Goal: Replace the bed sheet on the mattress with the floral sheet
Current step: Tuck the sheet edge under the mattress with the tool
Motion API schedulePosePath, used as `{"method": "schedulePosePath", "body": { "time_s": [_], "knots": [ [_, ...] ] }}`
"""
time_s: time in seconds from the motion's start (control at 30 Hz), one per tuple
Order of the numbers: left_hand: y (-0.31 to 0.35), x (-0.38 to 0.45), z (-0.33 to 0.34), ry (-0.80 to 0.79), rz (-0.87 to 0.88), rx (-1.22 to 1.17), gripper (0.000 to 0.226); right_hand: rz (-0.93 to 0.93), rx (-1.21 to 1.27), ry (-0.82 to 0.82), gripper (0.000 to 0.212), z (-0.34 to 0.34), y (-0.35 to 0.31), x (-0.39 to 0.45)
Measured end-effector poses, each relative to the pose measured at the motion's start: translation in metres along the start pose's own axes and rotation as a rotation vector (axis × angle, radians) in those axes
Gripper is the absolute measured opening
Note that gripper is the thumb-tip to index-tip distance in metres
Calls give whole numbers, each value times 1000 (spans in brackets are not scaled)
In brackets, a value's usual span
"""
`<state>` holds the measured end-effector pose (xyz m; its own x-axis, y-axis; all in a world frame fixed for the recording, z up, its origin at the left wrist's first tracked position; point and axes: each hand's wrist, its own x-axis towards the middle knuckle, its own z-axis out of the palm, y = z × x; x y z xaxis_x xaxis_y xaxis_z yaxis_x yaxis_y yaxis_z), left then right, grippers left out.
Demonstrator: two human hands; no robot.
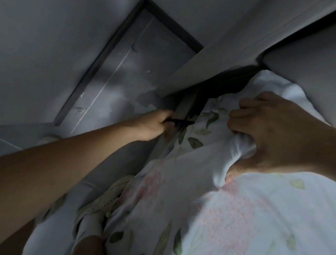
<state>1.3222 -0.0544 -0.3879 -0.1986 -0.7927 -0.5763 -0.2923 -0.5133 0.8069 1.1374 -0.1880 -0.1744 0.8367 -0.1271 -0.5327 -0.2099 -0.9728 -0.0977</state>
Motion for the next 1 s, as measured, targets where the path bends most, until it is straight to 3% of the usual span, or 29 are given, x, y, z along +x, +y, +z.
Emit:
{"method": "schedulePosePath", "body": {
  "time_s": [0.17, 0.23, 0.3, 0.4, 0.47, 0.6, 0.73, 1.0],
  "knots": [
    [-62, -84, -20, 359, -102, -118, 20, -8, 41, 1, 66, 4, -2, 11],
    [-81, -117, -21, 429, -196, -133, 25, -13, 12, -37, 75, 12, 1, 19],
    [-90, -145, -15, 401, -219, -88, 31, 30, -37, -140, 86, 10, -1, 21],
    [-97, -172, -3, 352, -235, -1, 35, 40, -51, -52, 81, -4, -38, 13],
    [-95, -185, 4, 329, -250, 23, 34, -4, 26, -43, 77, -7, -96, -1],
    [-82, -201, 10, 246, -273, 150, 24, -56, 132, -256, 67, 27, -189, -24],
    [-82, -206, 11, 247, -275, 191, 23, -108, 9, -370, 68, 50, -198, -12],
    [-72, -226, 18, 222, -254, 233, 19, -150, -6, -405, 74, 44, -203, -3]
  ]
}}
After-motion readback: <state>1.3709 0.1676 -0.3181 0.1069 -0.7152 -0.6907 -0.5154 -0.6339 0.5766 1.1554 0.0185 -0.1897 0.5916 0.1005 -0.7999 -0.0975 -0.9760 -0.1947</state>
